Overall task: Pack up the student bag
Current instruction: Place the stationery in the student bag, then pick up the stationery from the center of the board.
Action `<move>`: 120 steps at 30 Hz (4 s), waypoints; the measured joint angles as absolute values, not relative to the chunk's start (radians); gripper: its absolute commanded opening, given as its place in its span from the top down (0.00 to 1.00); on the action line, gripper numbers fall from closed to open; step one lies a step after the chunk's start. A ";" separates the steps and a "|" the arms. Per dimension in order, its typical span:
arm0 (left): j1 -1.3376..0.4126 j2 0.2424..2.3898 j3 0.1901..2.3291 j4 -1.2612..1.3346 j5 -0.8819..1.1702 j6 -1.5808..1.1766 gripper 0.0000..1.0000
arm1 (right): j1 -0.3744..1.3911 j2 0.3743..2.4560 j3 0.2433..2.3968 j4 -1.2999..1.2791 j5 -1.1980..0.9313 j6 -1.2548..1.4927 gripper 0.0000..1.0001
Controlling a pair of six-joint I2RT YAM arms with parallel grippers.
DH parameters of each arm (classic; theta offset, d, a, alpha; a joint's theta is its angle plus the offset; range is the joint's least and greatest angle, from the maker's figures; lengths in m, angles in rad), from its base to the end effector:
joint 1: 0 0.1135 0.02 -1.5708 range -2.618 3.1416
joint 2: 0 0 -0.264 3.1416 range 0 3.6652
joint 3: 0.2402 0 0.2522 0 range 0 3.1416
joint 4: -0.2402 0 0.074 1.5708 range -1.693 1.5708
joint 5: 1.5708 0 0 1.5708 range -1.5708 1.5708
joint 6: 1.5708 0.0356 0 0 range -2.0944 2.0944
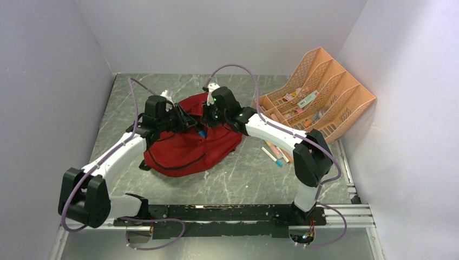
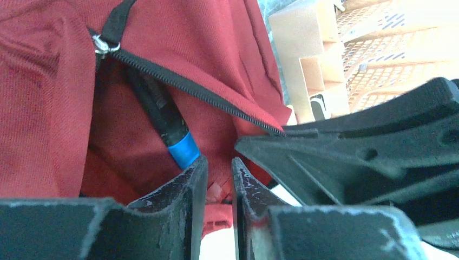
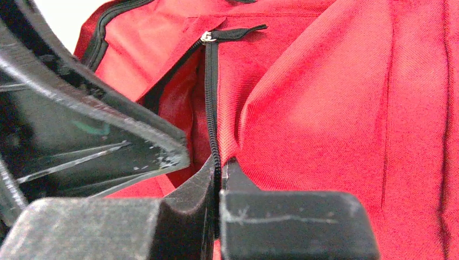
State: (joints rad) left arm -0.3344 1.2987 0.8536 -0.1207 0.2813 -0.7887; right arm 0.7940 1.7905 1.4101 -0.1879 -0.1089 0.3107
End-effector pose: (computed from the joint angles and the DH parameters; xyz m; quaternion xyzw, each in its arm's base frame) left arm 0.2682 -0.1036 0.2585 -0.1296 0.8606 -0.3579 0.3382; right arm 0.2913 0.3019 0.2770 -0.2349 0.8440 0.2924 0.3834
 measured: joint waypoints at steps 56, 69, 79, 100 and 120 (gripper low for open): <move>-0.334 0.883 0.632 -0.460 0.046 -0.652 0.64 | 0.481 1.476 0.934 -0.572 0.157 0.279 0.40; -0.334 0.883 0.631 -0.443 0.066 -0.659 0.64 | 0.407 1.583 0.923 -0.546 0.054 0.224 0.46; -0.334 0.888 0.631 -0.437 0.075 -0.662 0.64 | 0.405 1.629 0.912 -0.530 0.015 0.235 0.72; -0.341 0.822 0.630 -0.255 0.305 -0.626 0.46 | 0.402 1.268 0.881 -0.334 -0.144 0.440 1.00; -0.664 0.896 0.673 -0.044 0.273 -0.633 0.47 | 0.693 1.338 0.949 0.097 -0.415 0.831 1.00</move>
